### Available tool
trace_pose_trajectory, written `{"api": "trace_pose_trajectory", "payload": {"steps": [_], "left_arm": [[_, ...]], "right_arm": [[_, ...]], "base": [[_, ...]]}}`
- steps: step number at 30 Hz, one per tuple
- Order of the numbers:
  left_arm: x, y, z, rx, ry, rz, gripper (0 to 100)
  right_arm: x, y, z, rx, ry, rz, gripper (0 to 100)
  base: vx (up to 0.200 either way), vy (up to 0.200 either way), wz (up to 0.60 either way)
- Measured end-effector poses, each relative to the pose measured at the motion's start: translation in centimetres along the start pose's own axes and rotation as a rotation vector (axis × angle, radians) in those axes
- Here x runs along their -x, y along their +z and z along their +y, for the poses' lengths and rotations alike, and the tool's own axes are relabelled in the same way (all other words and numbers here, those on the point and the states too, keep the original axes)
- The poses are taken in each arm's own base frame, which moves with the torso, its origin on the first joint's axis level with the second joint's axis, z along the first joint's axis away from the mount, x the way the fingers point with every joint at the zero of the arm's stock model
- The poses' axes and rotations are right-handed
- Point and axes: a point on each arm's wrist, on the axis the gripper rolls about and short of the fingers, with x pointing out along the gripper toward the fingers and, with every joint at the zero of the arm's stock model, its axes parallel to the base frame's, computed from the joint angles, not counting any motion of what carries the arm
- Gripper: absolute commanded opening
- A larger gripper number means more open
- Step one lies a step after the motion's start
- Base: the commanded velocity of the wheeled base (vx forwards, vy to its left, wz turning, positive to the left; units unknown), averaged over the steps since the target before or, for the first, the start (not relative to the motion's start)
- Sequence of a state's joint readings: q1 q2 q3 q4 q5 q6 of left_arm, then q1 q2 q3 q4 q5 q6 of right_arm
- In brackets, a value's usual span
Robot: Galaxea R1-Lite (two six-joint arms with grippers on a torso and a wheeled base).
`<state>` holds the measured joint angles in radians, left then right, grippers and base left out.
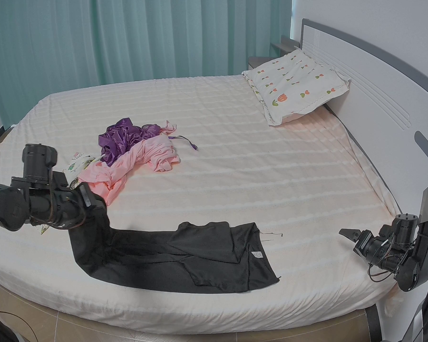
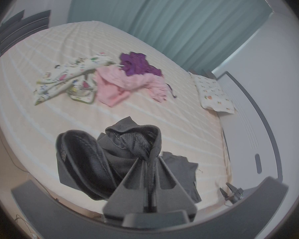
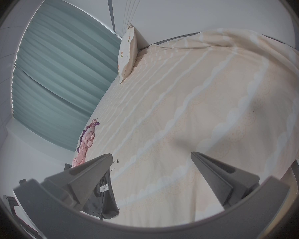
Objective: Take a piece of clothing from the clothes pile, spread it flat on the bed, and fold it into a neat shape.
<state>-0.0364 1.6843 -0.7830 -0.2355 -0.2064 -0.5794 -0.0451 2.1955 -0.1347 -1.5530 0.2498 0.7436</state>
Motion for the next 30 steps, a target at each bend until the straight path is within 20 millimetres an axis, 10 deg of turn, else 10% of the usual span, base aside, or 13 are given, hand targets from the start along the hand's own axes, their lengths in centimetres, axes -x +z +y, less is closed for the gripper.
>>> {"api": "trace_pose_trajectory", "payload": {"steps": [11,30], "left_arm": [[-1.3,-5.4,-10.5,-0.053,-0.106,0.065,0],[-6.8,-11.5,-19.8,-0.128,-0.171,0.159,0]], "right_arm": [[0.0,0.0,0.0,-0.001,-0.001,0.002,100],[-0.3,-0.2,-0.2,0.003,-0.006,0.012,100]], "base": [[0.000,0.000,0.00],[0.000,0.000,0.00]]}}
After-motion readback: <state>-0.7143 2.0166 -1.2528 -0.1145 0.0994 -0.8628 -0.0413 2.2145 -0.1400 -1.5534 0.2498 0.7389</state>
